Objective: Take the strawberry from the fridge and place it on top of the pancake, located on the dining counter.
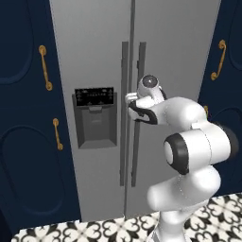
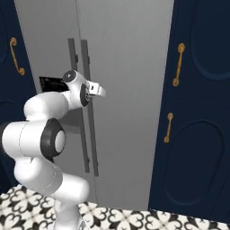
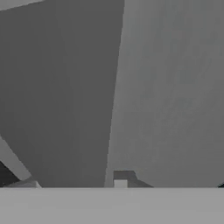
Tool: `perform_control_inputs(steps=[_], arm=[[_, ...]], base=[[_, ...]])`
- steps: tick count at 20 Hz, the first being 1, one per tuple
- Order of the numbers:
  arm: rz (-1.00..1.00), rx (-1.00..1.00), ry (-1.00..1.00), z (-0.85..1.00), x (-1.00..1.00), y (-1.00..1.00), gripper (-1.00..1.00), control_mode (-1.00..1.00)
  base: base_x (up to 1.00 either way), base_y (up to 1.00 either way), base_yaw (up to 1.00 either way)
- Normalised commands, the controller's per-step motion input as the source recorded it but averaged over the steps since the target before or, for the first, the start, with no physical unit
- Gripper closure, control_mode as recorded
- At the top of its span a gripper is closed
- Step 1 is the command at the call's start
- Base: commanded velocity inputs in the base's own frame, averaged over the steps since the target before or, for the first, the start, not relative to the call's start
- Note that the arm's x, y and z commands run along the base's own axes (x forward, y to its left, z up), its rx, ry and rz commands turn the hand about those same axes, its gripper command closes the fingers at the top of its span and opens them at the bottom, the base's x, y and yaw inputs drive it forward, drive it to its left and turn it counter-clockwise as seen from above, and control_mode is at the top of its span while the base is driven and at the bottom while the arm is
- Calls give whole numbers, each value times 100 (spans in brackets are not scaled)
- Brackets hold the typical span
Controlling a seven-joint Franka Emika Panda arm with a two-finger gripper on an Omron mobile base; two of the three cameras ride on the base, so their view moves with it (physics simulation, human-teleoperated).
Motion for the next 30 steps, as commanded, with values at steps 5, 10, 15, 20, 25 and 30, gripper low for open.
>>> perform_control_inputs(steps=[5,10,15,20,25,30], arm=[[0,6,-22,0,-81,-100,100,-100],[0,7,-7,15,-79,-100,100,-100],[0,11,0,18,-60,-100,100,-100],[3,17,-3,17,-58,-100,100,-100],[2,18,-8,13,-42,-100,100,-100],[0,15,0,0,0,-100,100,-100]], base=[[0,0,0],[0,0,0],[0,0,0],[0,0,0],[0,0,0],[0,0,0]])
